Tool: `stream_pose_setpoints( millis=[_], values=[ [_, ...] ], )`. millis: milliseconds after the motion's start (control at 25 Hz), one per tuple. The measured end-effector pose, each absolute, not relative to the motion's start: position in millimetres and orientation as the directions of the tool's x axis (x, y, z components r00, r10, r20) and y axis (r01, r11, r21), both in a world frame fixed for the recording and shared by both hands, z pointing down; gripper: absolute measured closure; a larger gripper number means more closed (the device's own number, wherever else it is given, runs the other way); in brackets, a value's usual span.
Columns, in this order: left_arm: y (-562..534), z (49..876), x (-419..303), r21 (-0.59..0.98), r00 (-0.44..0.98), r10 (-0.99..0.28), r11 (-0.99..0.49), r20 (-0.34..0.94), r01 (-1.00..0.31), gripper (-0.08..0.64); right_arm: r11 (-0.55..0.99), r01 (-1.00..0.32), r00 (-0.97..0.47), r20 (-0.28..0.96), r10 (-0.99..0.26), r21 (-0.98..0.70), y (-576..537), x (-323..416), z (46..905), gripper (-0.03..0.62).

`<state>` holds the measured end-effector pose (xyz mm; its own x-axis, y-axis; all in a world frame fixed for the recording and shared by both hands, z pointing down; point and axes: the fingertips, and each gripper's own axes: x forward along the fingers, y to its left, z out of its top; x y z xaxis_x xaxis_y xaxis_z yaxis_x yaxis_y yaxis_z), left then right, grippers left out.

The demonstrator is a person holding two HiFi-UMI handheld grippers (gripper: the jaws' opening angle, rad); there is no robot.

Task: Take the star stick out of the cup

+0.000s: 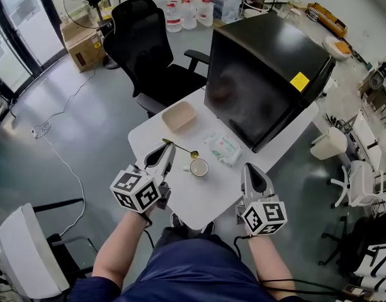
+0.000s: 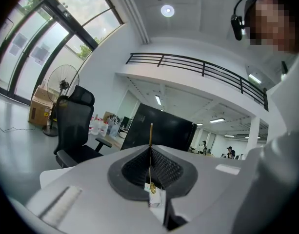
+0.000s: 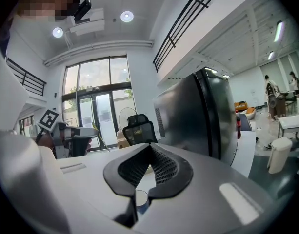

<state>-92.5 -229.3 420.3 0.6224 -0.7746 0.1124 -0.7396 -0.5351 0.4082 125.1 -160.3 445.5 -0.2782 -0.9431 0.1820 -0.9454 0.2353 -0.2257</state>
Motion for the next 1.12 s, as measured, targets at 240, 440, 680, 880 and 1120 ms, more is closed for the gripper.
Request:
stream_pose_setpoints(
  millis=[240, 440, 680, 880, 1120],
  values=[
    [-219, 395, -101, 0.401, 0.607, -0.793, -0.54, 0.051, -0.74, 0.551, 0.273, -0.946, -0.299, 0.145, -0.943, -0.173, -160, 114, 431, 0.586],
    [-214, 386, -102, 0.404, 0.6, -0.8, -0.541, 0.023, -0.737, 0.551, 0.282, -0.948, -0.302, 0.128, -0.945, -0.149, -157, 111, 423, 0.586],
    [-212, 384, -104, 0.404, 0.606, -0.795, -0.55, 0.013, -0.731, 0.551, 0.276, -0.952, -0.292, 0.12, -0.949, -0.132, -155, 109, 418, 0.586],
    [-212, 383, -104, 0.406, 0.609, -0.793, -0.555, 0.002, -0.726, 0.551, 0.274, -0.955, -0.286, 0.11, -0.952, -0.113, -153, 109, 414, 0.586],
    [-212, 384, -105, 0.406, 0.609, -0.793, -0.557, -0.001, -0.725, 0.551, 0.265, -0.958, -0.277, 0.113, -0.954, -0.111, -153, 111, 415, 0.586]
  ],
)
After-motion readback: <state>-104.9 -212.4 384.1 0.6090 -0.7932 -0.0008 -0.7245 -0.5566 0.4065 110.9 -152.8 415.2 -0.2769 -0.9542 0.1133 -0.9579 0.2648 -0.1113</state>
